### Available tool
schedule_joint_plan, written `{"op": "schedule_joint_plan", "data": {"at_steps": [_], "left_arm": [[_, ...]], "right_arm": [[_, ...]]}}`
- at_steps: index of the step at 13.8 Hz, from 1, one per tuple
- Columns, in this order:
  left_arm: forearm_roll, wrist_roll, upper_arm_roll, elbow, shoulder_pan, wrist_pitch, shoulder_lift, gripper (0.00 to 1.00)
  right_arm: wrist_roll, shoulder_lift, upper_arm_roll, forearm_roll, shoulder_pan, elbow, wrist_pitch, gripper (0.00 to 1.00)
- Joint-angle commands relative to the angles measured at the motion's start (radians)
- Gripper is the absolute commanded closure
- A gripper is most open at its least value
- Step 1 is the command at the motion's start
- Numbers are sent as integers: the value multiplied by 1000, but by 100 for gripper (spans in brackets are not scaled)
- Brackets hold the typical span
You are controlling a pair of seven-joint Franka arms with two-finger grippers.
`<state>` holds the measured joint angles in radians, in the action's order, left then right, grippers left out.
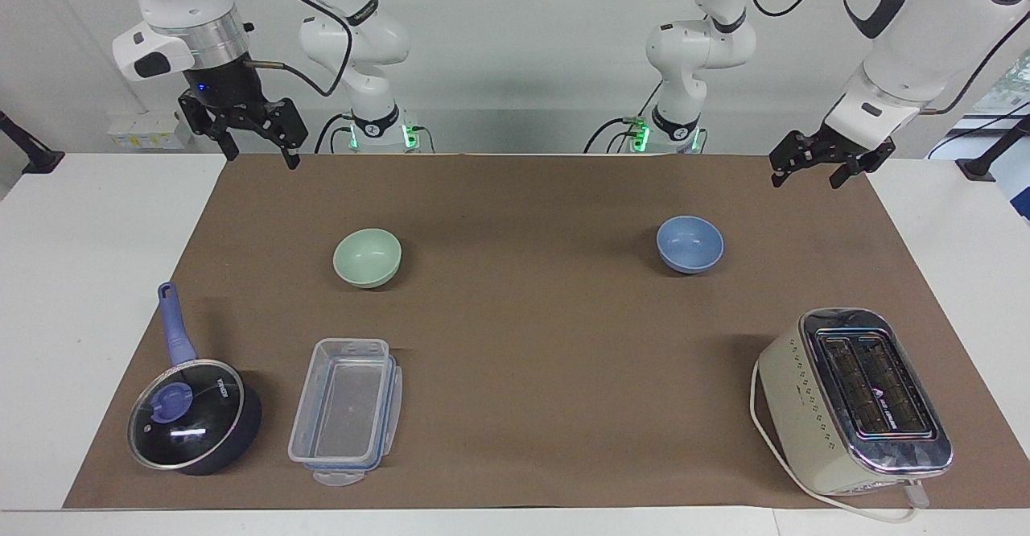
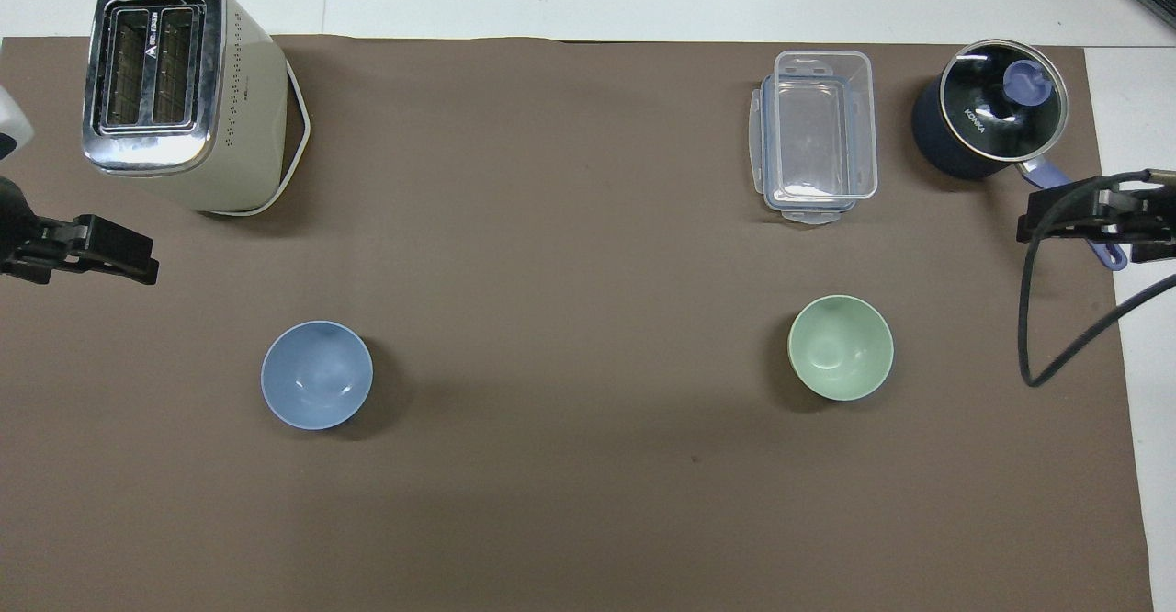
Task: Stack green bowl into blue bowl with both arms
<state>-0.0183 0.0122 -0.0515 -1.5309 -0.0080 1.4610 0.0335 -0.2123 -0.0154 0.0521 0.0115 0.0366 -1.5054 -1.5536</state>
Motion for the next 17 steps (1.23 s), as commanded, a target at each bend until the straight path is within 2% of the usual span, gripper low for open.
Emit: {"op": "schedule_joint_plan", "data": {"at_steps": [1, 10, 17], "left_arm": [[18, -14, 1, -1, 0, -18, -48, 0], [12, -21, 1, -41, -6, 6, -67, 0], [11, -24, 1, -126, -9, 56, -112, 0]], "right_arm": [[-15, -6, 6, -12, 12, -4, 9, 0], [-15, -6, 6, -12, 12, -4, 9, 0], [-15, -6, 6, -12, 12, -4, 9, 0]]}}
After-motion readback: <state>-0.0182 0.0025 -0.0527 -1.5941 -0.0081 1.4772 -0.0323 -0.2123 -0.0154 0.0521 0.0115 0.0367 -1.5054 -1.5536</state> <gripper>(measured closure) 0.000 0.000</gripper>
